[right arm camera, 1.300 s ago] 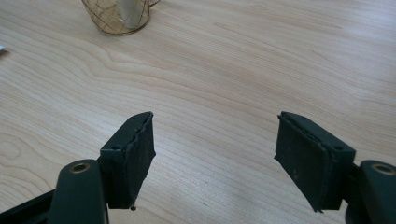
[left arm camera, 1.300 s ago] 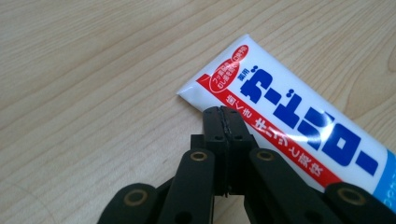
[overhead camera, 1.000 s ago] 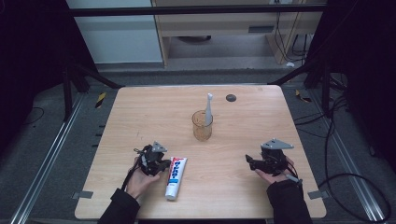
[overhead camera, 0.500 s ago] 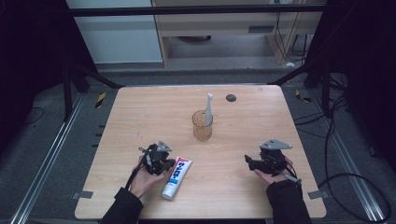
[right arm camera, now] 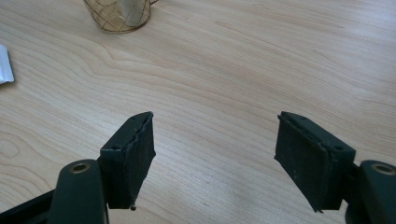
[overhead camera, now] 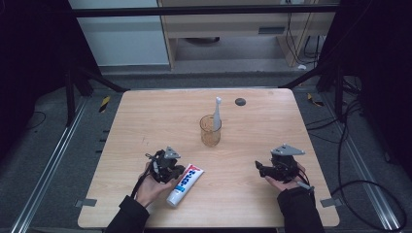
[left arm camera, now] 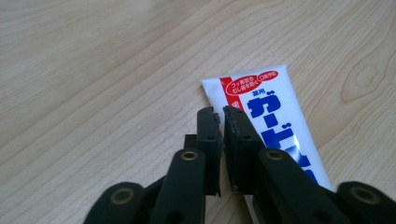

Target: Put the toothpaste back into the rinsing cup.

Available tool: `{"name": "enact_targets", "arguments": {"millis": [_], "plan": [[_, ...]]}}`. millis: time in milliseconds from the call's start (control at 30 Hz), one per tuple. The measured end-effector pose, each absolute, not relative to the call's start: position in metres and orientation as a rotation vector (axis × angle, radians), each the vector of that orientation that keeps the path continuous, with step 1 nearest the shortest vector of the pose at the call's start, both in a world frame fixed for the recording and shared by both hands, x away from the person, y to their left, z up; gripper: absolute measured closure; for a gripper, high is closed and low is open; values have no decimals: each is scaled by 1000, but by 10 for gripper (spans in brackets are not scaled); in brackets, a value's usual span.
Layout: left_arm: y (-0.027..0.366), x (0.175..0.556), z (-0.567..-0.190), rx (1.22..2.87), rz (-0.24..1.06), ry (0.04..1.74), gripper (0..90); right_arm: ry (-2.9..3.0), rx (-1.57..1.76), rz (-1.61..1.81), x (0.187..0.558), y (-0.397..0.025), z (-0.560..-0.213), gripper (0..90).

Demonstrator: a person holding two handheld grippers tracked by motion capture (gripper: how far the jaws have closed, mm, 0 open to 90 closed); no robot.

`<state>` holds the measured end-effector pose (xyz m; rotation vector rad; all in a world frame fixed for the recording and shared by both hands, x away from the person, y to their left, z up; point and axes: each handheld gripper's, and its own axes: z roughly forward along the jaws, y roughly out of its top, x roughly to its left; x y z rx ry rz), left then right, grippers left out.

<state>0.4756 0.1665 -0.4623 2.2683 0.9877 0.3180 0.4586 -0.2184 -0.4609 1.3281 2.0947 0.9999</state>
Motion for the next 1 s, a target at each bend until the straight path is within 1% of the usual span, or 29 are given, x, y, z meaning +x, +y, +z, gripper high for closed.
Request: {"name": "enact_targets", "arguments": {"millis": [133, 200, 400, 533, 600, 800, 1000], "plan": [[171, 472, -453, 2249, 327, 987, 746, 2092, 1331, 1003, 458, -220, -460, 281], [174, 471, -449, 2237, 339, 986, 687, 2092, 1330, 1002, 458, -220, -460, 281], [179, 467, -440, 2222, 339, 993, 573, 2091, 1331, 999, 459, -221, -461, 281], [178, 465, -438, 2228, 330, 992, 514, 2090, 1340, 1003, 458, -221, -461, 281], [176, 464, -439, 2240, 331, 991, 490, 2094, 1337, 999, 459, -221, -461, 281], [172, 462, -439, 2273, 303, 984, 457, 2094, 1334, 993, 459, -221, -462, 281], [167, 459, -438, 2318, 294, 982, 394, 2094, 1346, 992, 459, -221, -462, 281]]}}
